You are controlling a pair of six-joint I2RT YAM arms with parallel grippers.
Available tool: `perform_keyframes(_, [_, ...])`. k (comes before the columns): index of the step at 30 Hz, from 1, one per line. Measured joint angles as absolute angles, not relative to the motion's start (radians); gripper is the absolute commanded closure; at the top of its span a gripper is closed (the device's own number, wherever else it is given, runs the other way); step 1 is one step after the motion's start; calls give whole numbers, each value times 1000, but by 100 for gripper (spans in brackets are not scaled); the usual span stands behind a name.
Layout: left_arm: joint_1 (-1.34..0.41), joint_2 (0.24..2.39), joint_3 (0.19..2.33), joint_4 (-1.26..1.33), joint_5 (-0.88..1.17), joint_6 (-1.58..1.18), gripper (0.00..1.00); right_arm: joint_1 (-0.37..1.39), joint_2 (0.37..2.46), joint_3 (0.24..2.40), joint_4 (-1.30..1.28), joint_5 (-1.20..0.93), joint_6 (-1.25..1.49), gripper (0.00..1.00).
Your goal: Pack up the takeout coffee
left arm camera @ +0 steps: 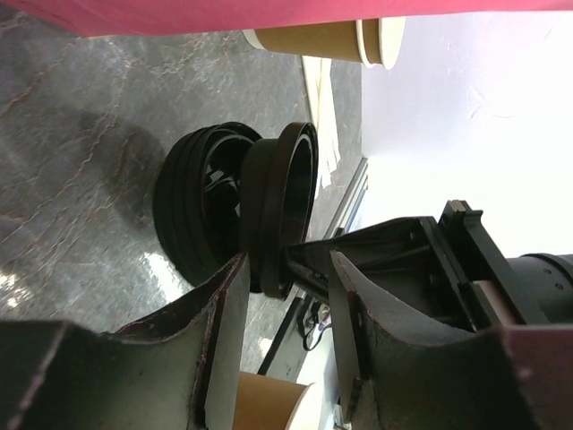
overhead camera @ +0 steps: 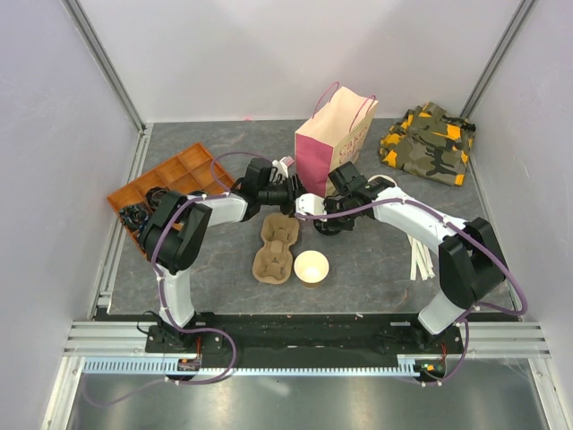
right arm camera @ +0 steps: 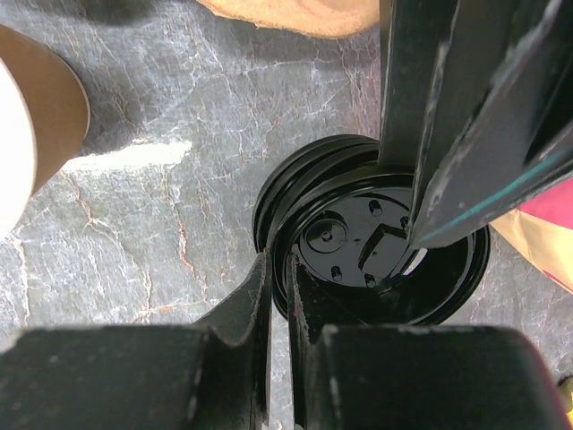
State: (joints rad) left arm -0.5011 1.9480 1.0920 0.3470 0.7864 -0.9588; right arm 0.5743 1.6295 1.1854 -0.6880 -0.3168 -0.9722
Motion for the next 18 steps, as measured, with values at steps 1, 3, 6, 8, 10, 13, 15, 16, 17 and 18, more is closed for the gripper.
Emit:
perform_keyframes(1, [-504, 1951, 1095, 348, 787, -961, 54, 574, 1629, 1185, -688, -317, -972, 100])
perform_keyframes(3, [-508, 1957, 1097, 349, 786, -965, 57, 575, 1629, 1185, -690, -316, -972, 100])
perform_keyframes(6, [-509, 1961, 1097, 351, 786, -972, 61, 576, 1629, 1185, -690, -316, -971, 100])
perform_keyframes(8, [-509, 1967, 1098, 355, 786, -975, 64, 576, 1629, 1185, -691, -313, -970, 100])
perform_keyframes(10, [-509, 1972, 1098, 354, 786, -978, 66, 576, 1629, 1185, -692, -312, -968, 100])
perform_keyframes(13, [-509, 1974, 1098, 355, 786, -979, 72, 576, 1629, 1185, -692, -309, -965, 100])
perform_keyframes(15, [-509, 1976, 1098, 355, 786, -981, 76, 576, 1629, 1185, -692, -306, -965, 99])
perform_keyframes(16, [-509, 1978, 1099, 355, 786, -981, 76, 576, 1629, 1185, -692, -305, -965, 98])
perform_keyframes(17, [-509, 1980, 1099, 355, 786, -982, 77, 576, 1629, 1185, -692, -301, -965, 98])
perform_keyframes(18, [-509, 1983, 1099, 358, 787, -983, 78, 576, 1629, 1185, -692, -298, -965, 97])
